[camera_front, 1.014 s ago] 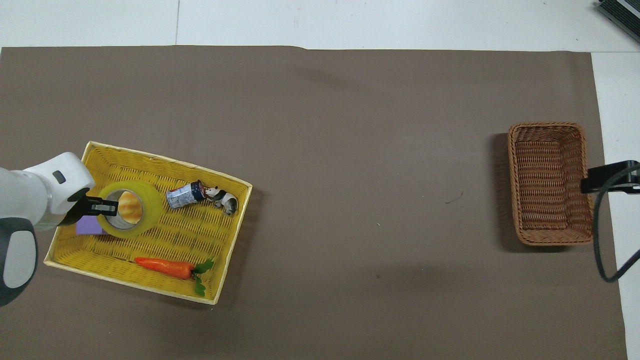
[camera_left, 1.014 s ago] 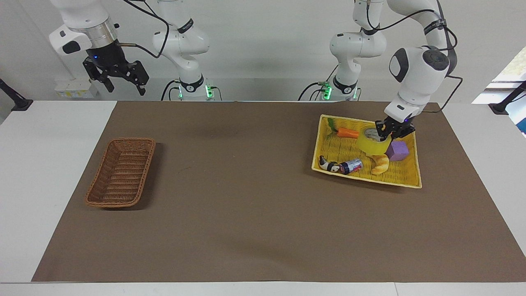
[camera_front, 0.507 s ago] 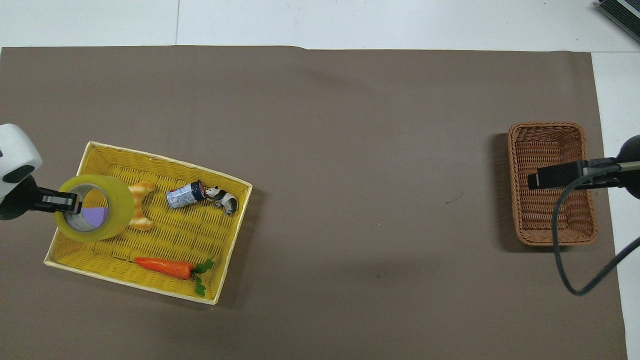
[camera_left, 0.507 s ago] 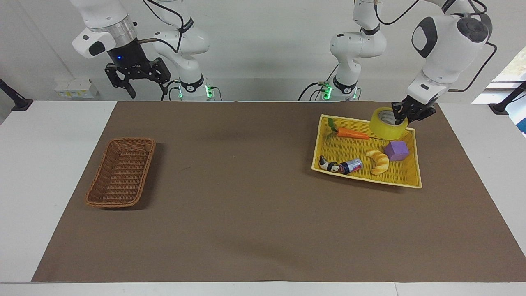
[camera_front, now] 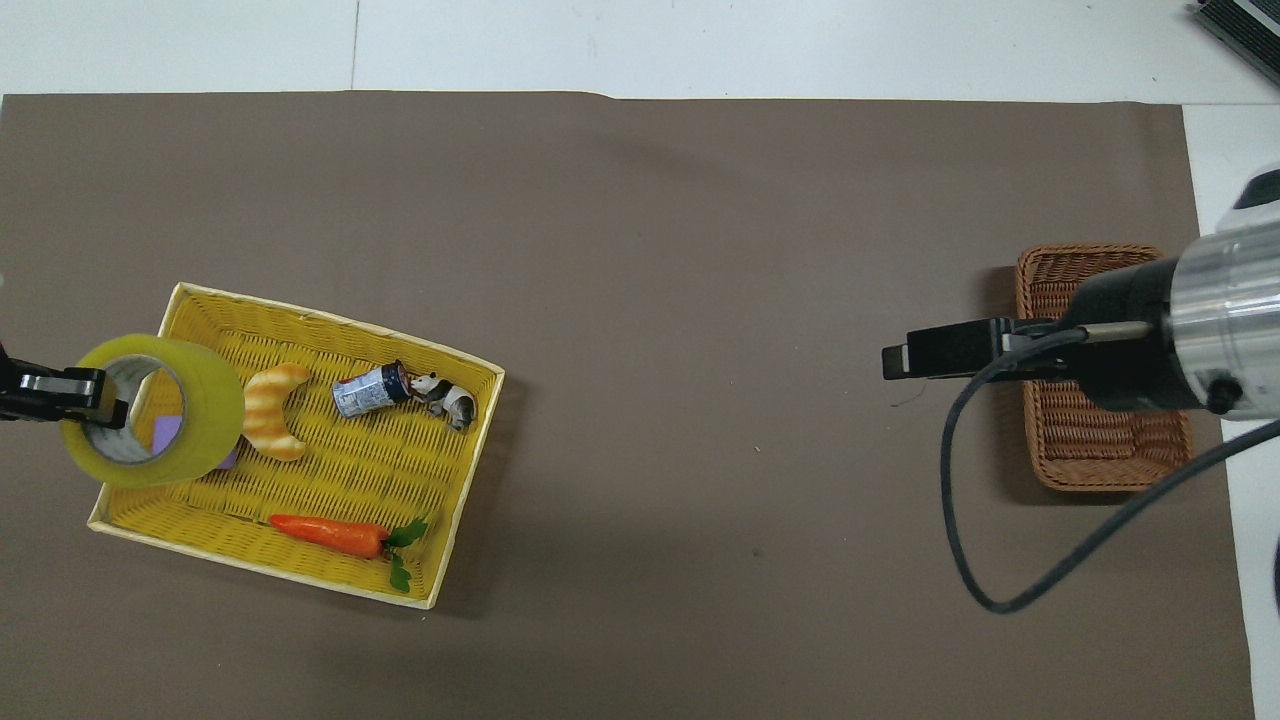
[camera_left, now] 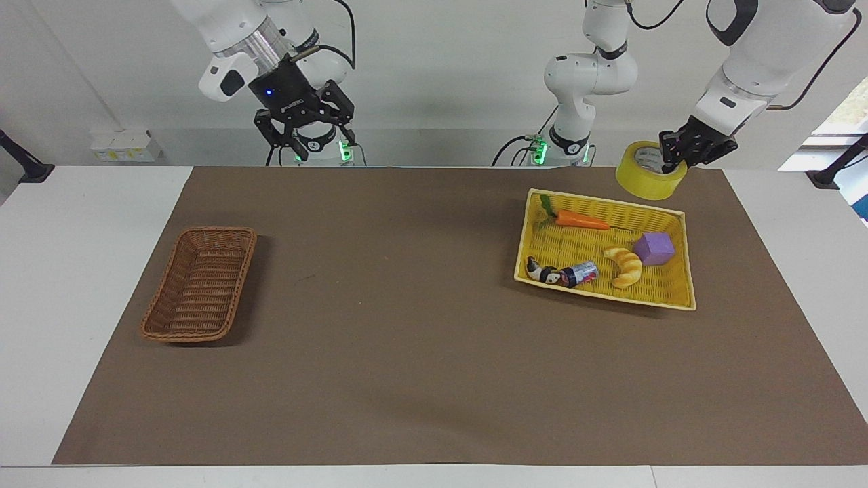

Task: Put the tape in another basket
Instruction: 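Carry the tape toward the middle while the right gripper approaches it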

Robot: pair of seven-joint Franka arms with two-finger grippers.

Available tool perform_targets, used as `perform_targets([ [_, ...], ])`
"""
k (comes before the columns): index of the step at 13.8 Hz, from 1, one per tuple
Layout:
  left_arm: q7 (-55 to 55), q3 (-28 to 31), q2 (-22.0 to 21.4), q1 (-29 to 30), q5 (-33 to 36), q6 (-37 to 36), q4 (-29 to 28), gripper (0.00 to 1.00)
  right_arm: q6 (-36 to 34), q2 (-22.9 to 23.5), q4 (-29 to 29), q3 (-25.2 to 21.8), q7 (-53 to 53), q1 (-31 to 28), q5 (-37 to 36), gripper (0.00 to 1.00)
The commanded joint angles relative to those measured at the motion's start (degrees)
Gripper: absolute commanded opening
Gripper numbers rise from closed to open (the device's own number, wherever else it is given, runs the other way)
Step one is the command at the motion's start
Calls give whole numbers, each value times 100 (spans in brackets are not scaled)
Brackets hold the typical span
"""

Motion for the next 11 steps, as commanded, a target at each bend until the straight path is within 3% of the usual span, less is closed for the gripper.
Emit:
perform_targets([
  [1,-273,20,142,-249,-353,-46,157,0,223,-117,-286,-10,97,68,374,100],
  [3,-256,20,107,-566,-597,94,104,0,337,-126,-496,-10,97,137,769,100],
  [8,-282,29,124,-593,-2222,393,78,0,908,-134,-962,-10,168,516,1595,100],
  [11,-1166,-120,142,-917,-2665,875,69,0,1171,-143,-1094,-10,159,744,1711,100],
])
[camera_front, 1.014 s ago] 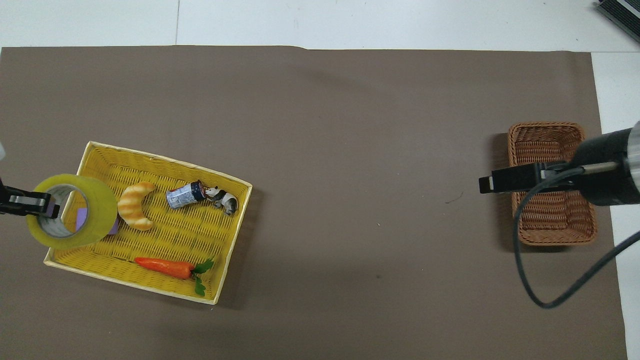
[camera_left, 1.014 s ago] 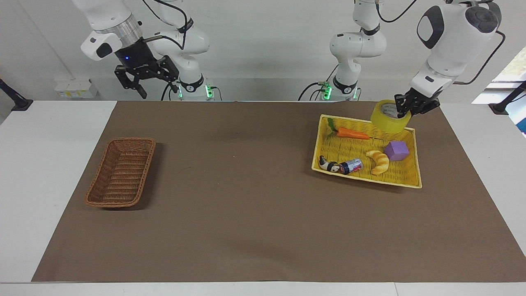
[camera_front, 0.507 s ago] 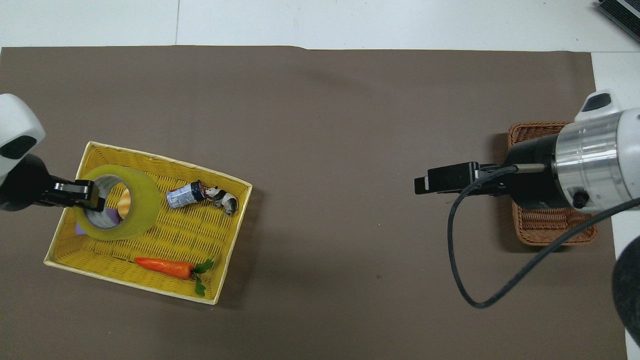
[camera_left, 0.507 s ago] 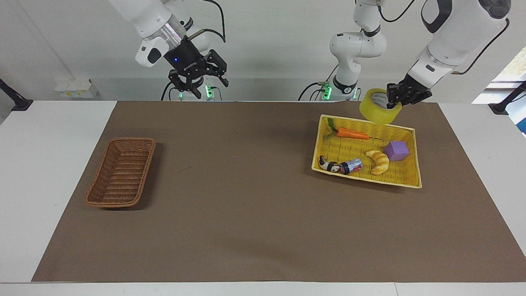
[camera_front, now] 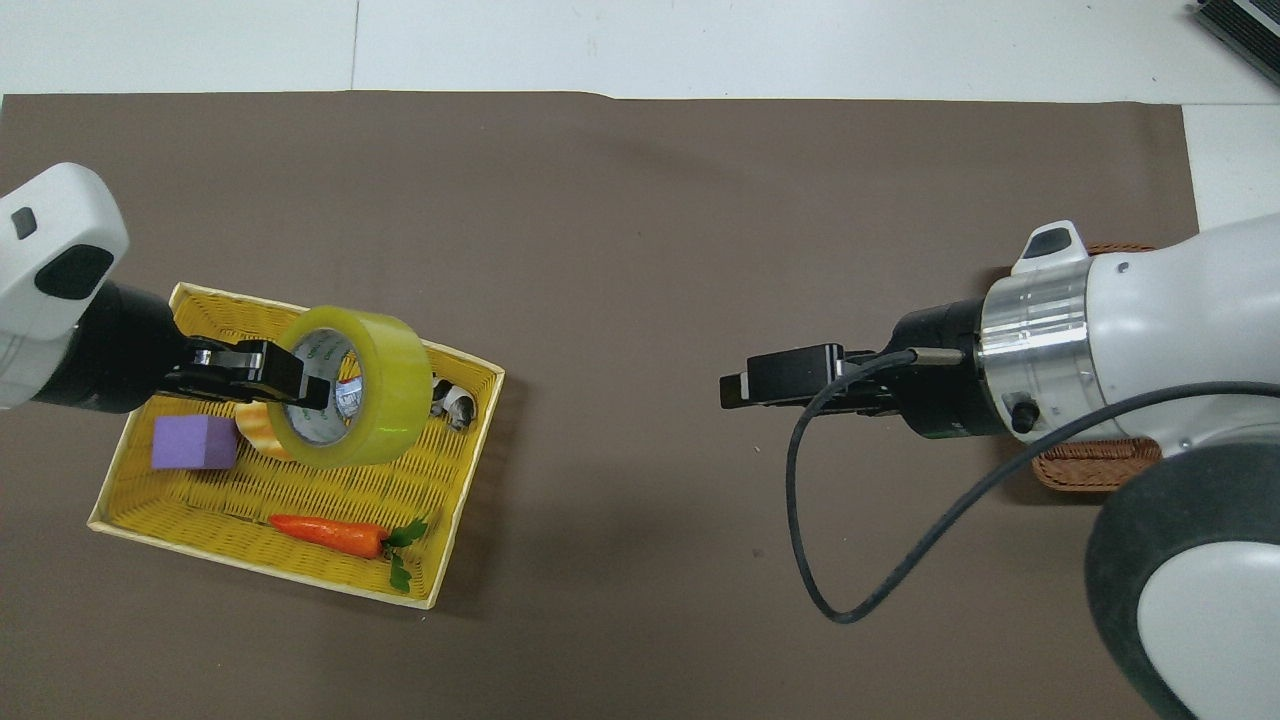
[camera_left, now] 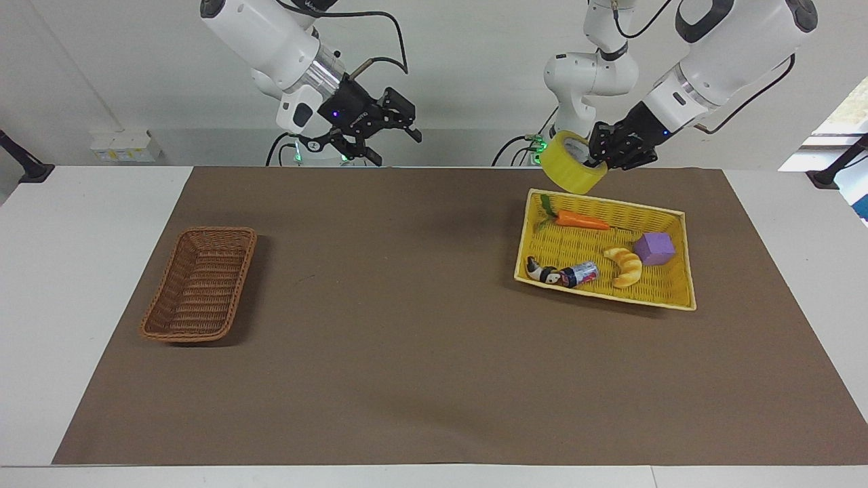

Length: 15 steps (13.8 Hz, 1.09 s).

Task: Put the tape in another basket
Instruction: 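Carry the tape toward the middle while the right gripper approaches it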

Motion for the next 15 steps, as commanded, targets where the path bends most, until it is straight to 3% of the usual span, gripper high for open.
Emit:
perform_targets([
  [1,-886,-34,30,-557,-201,619,37,0,358,-138,-288,-6,57,170,167,100],
  [7,-1687,-43,258,-1200,-244,1447,-183,0,710,-68,-333,-6,207,399,773,100],
  [9,-1828,-43,258,-1419,-253,1632,-200,0,745,-77,-367,-6,216,408,791,100],
  [12,-2240,-34,258,-1814,-253,1974,-192,0,1359,-68,-543,-6,154,636,783,100],
  [15,-2514,-43,258,-2183,-244,2344,-165,0,1404,-59,-543,-15,145,637,791,100],
])
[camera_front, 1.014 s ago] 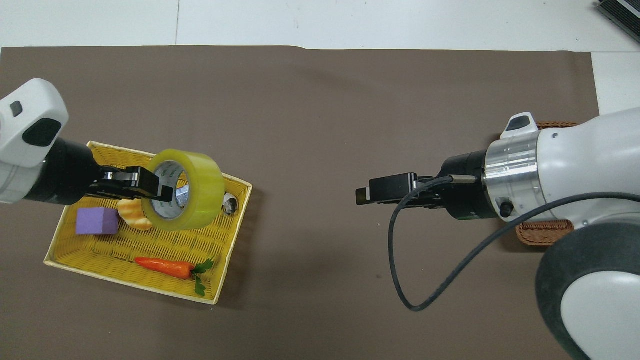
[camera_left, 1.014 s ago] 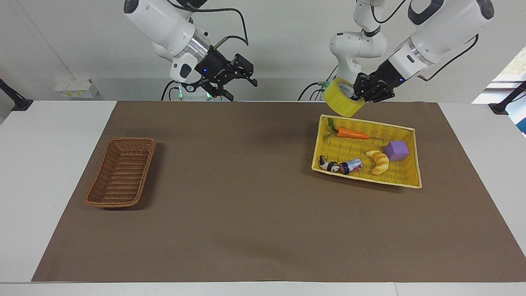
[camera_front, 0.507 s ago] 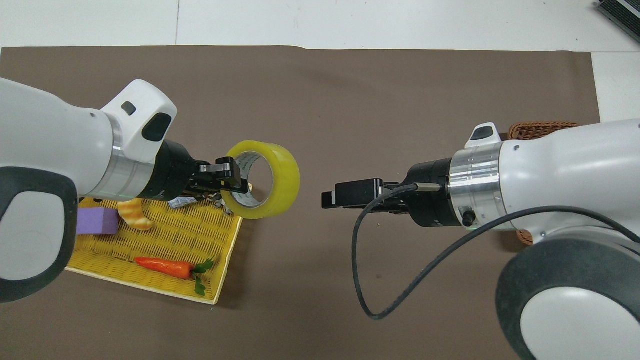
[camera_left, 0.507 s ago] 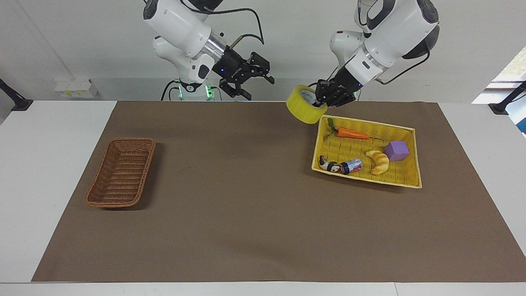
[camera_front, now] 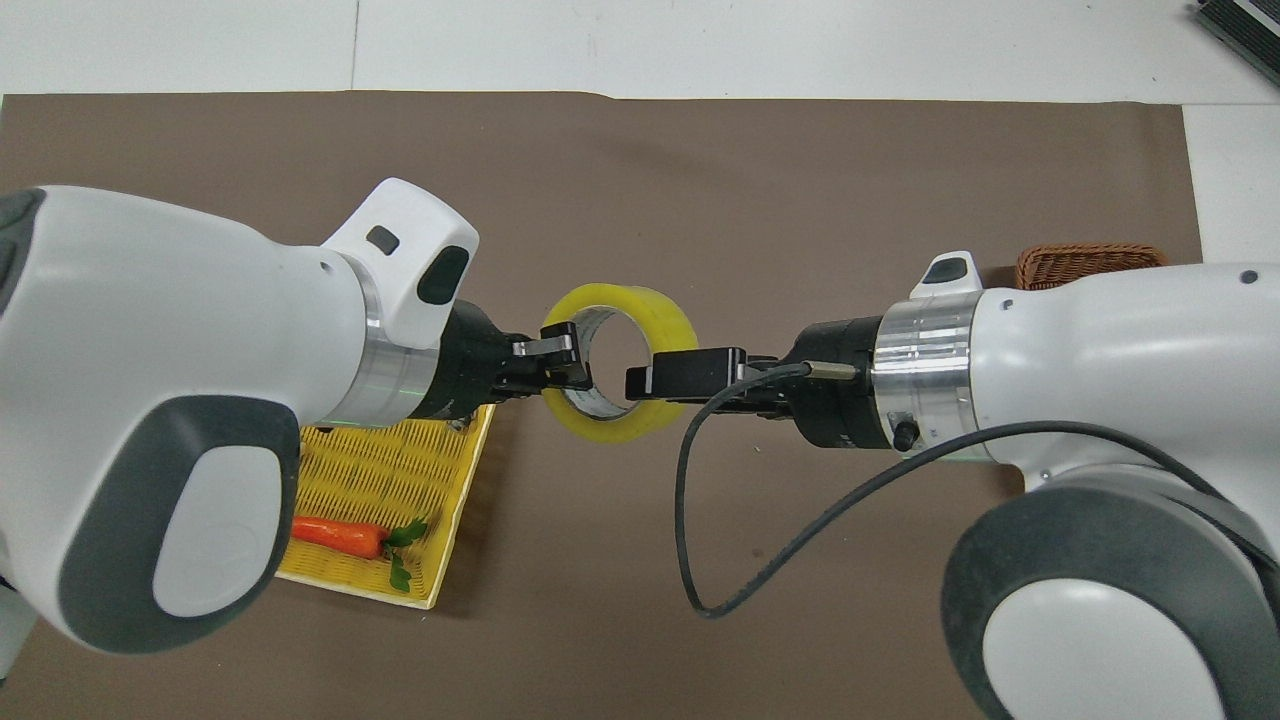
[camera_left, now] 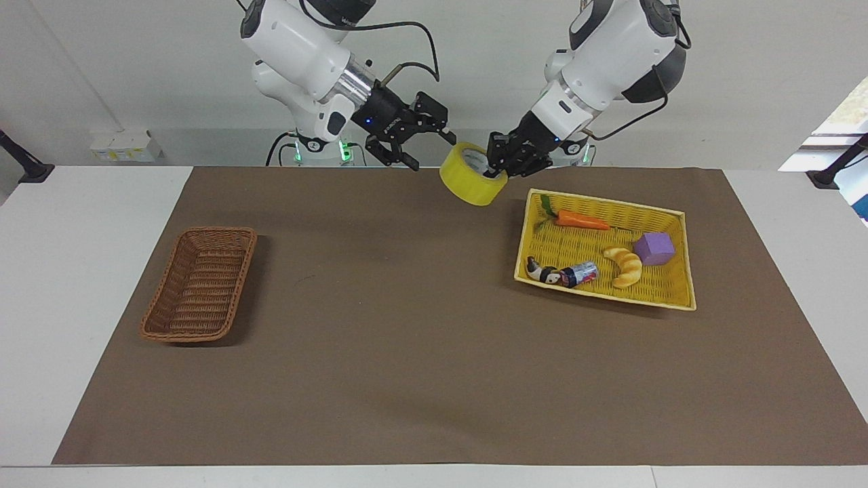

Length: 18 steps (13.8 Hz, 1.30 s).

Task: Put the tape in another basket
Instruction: 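Grasp the tape rim with the right gripper beside the left gripper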

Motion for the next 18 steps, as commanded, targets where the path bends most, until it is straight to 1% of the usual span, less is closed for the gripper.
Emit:
perform_targets([
  [1,-242,94,-113,-342,-114,386,-72,0,121,-68,-110,-10,-7,-9,145,100],
  [3,-304,94,-113,-342,-123,379,-72,0,104,-60,-110,-10,-349,-53,145,100],
  [4,-330,94,-113,-342,-114,344,-81,0,43,-68,-118,-10,-464,-149,145,88],
  [6,-505,94,-113,-351,-114,352,-81,0,-115,-86,-110,-36,-482,-220,145,58],
  [7,-637,94,-113,-351,-114,378,-81,0,-177,-95,-110,-36,-482,-264,136,41],
  [8,-664,94,-113,-351,-114,387,-81,0,-178,-103,-118,-36,-474,-273,136,22],
  [9,-673,94,-113,-351,-114,396,-72,0,-178,-95,-110,-36,-430,-273,136,6],
  [10,-673,94,-113,-351,-114,413,-72,0,-178,-95,-101,-36,-386,-273,136,2],
  [11,-673,94,-105,-351,-114,422,-46,10,-186,-95,-101,-36,-368,-273,127,0],
  [12,-665,103,-113,-325,-105,422,-28,58,-204,-112,-92,-45,-255,-273,127,0],
  [13,-673,103,-131,-324,-105,379,-37,100,-221,-121,-57,-54,-19,-282,83,0],
  [17,-1156,164,-306,-167,-166,352,-63,100,-405,-147,-40,-80,-16,-387,48,0],
  [18,-1366,173,-333,-62,-436,404,-98,100,-528,-139,-5,-80,-34,-448,39,0],
])
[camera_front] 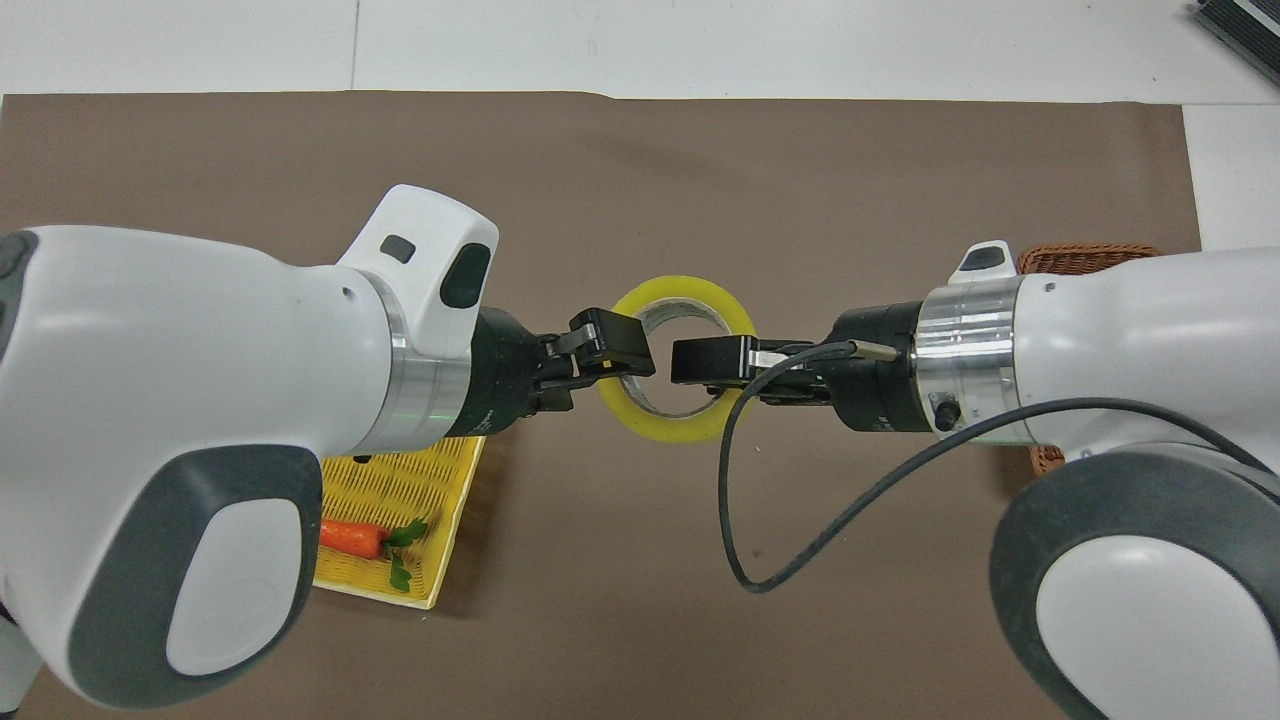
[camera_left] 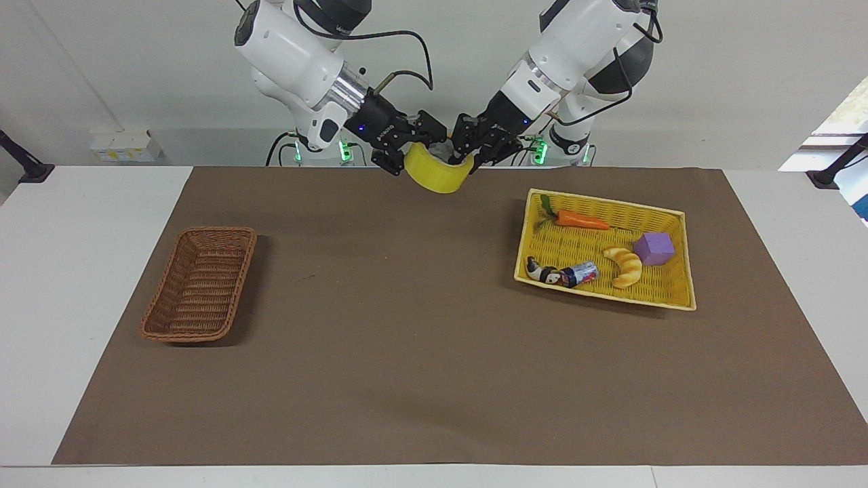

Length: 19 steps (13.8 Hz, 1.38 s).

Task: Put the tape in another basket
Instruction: 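Carry the tape to the wicker basket while the left gripper withdraws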

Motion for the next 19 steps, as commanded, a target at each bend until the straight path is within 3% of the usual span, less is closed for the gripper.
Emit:
perform_targets([
  [1,-462,56,-193,245,-452,162,-127,100,-439,-133,11,-13,-25,-281,2,0],
  [8,-552,74,-202,342,-358,137,-127,100,-1888,-142,90,-30,-1333,-1607,1,0],
  [11,-482,100,-149,780,555,-415,-22,100,-2433,-168,82,-30,-2054,-2634,-330,0],
  [15,1045,109,-158,1605,1058,-1049,-22,100,-2322,-151,64,-30,-2390,-3454,-1086,0],
  [19,1977,100,-158,2564,1521,-1313,-39,100,-1322,963,46,-30,-3756,-3893,-1229,0],
])
